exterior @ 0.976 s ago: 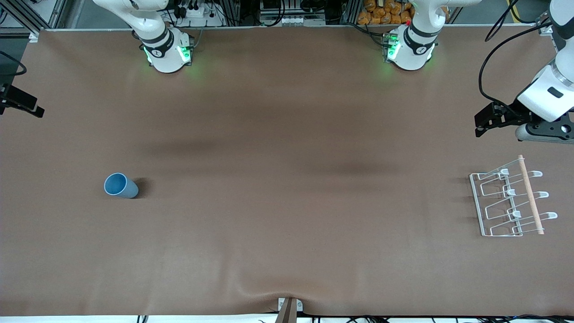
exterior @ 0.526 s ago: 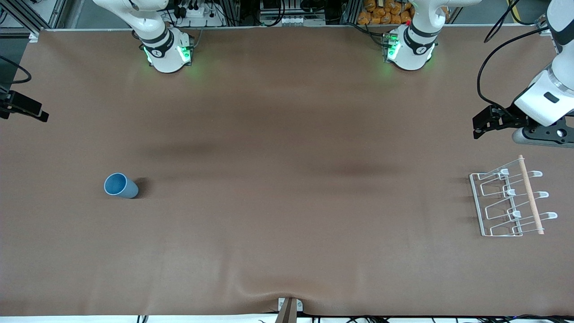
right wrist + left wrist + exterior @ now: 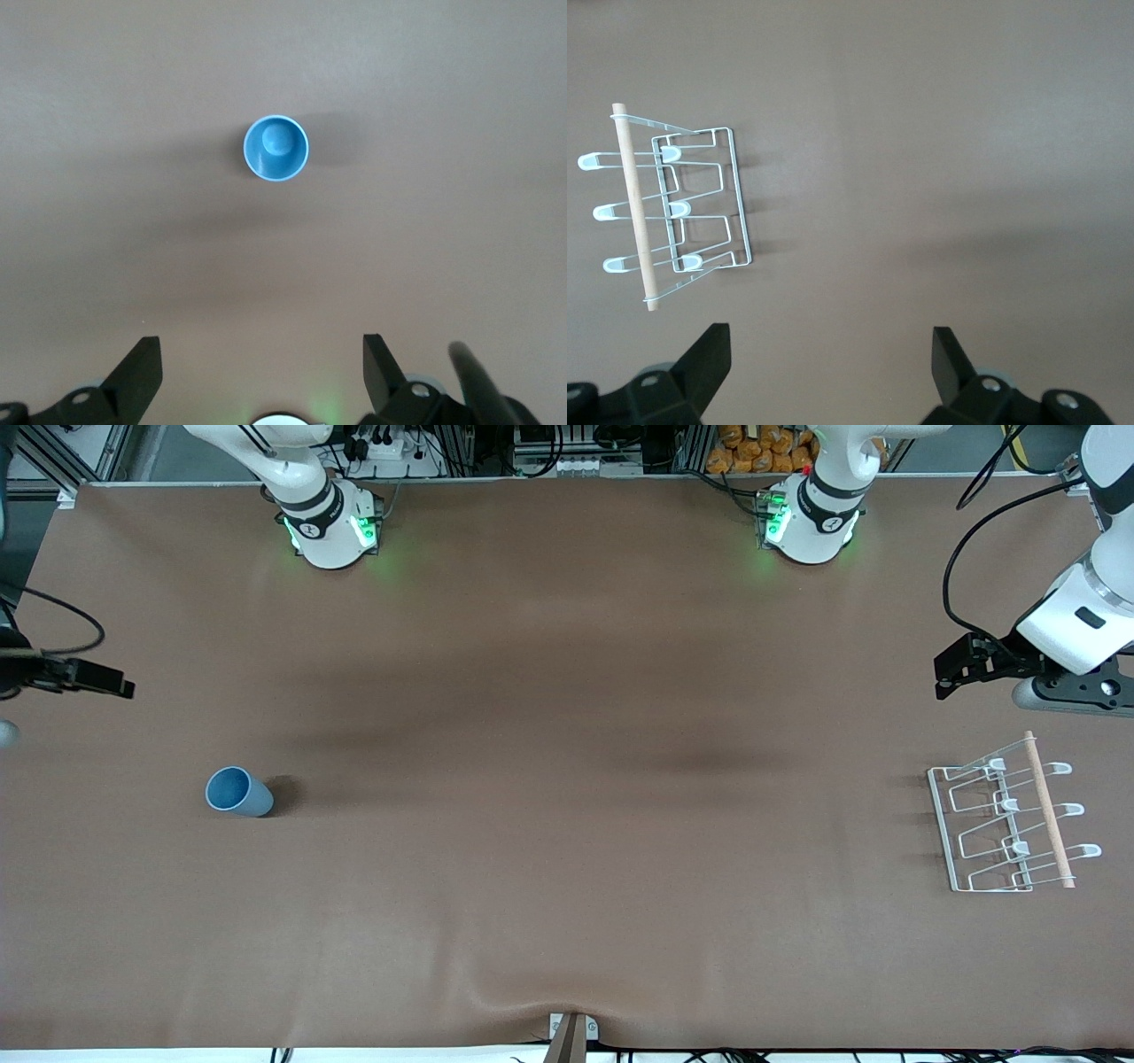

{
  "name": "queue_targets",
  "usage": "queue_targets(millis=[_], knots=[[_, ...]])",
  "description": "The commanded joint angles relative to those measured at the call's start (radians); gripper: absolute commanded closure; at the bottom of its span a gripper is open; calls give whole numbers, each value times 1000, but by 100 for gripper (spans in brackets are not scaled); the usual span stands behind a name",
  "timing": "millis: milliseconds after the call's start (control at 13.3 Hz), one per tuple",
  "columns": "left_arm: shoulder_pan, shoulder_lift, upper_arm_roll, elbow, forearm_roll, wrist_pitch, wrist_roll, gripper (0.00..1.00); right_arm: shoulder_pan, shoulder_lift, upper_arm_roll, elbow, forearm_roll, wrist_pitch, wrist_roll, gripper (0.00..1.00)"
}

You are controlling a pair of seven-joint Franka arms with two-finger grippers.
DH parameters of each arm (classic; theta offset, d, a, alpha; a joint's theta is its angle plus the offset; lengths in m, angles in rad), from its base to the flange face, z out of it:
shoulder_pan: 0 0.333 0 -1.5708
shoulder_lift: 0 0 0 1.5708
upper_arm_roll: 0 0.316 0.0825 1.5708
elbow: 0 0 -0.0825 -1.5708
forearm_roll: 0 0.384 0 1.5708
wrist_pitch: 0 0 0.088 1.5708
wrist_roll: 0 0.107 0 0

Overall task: Transfer cup to left arm and place on rack
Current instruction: 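Reach the right gripper to the blue cup and close on it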

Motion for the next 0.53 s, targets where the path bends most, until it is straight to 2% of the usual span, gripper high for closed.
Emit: queue_targets(millis=[0,150,451], knots=[[8,9,0,25,-18,-20,18,0,-34,51,6,-40,-11,72,-19,0],[8,9,-2,25,-18,-20,14,0,-50,79,6,-88,-11,161,-19,0],[8,9,0,24,-19,-20,4,0,-62,197,8,-91,-11,255,-19,0]])
